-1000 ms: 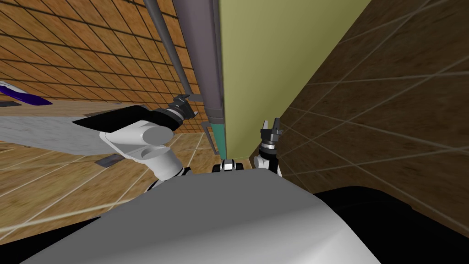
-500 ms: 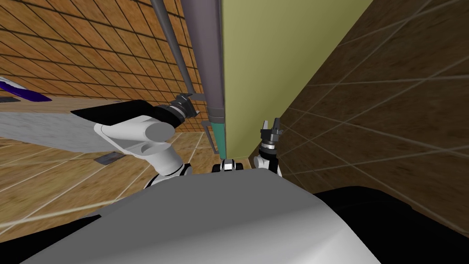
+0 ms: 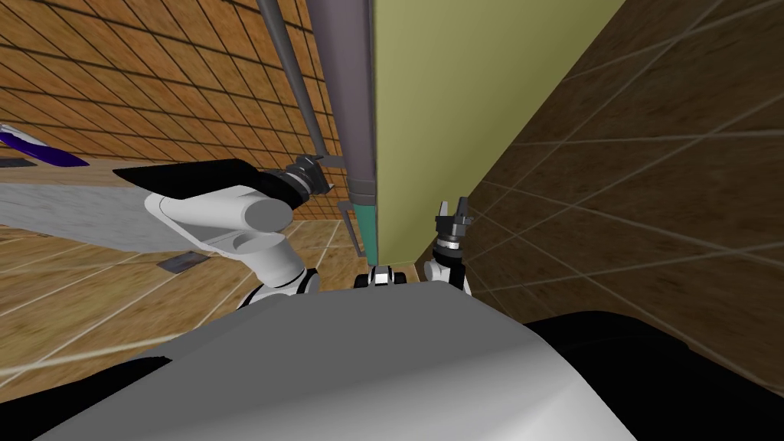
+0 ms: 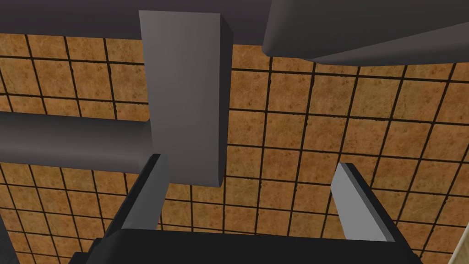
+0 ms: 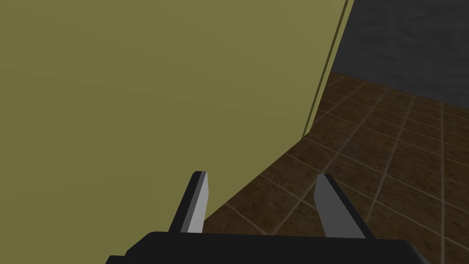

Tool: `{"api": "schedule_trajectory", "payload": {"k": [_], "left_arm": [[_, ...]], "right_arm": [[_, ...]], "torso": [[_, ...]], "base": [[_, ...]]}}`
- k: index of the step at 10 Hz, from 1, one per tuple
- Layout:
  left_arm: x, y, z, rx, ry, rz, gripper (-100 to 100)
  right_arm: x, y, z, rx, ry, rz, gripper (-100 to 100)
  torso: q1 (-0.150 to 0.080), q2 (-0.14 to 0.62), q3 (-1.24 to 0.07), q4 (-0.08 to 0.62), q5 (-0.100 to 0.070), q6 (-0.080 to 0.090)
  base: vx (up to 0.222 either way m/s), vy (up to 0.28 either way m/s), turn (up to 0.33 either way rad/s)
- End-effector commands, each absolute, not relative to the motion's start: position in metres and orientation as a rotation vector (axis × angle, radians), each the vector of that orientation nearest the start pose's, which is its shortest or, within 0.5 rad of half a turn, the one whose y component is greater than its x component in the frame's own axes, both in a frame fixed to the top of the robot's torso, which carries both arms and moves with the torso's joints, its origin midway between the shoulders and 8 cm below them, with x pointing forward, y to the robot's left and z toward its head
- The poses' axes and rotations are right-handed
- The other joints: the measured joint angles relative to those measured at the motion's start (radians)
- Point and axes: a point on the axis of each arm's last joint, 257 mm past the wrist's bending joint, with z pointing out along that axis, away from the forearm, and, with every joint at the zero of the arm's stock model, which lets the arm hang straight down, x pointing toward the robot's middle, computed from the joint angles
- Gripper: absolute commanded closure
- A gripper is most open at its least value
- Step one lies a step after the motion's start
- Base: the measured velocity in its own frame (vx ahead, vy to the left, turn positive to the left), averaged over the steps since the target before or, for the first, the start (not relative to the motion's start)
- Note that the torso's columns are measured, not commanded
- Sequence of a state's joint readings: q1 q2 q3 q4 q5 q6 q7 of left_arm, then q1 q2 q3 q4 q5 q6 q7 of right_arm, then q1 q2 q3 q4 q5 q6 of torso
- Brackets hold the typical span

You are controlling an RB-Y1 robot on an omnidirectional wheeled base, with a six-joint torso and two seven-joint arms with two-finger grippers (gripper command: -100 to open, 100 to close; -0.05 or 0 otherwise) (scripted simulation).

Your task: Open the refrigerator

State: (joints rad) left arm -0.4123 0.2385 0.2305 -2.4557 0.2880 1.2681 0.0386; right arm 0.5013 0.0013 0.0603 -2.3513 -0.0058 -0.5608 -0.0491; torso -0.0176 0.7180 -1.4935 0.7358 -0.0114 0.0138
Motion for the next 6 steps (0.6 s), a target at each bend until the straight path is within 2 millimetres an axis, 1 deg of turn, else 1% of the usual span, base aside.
{"api": "schedule_trajectory", "payload": {"k": [1,6], "left_arm": [[0.4933,0.2274,0.1024,-1.099,1.295,-1.257,-100],[0.4980,0.2351,0.1097,-1.124,1.304,-1.189,-100]], "right_arm": [[0.3193,-0.2569,0.0654,0.581,0.503,1.441,0],[0.3193,-0.2569,0.0654,0.581,0.503,1.441,0]], "torso": [[-0.001,-0.001,0.000,0.000,0.000,0.001],[-0.001,-0.002,-0.001,-0.001,0.000,0.001]], "base": [[-0.005,-0.012,-0.009],[-0.013,-0.015,0.004]]}}
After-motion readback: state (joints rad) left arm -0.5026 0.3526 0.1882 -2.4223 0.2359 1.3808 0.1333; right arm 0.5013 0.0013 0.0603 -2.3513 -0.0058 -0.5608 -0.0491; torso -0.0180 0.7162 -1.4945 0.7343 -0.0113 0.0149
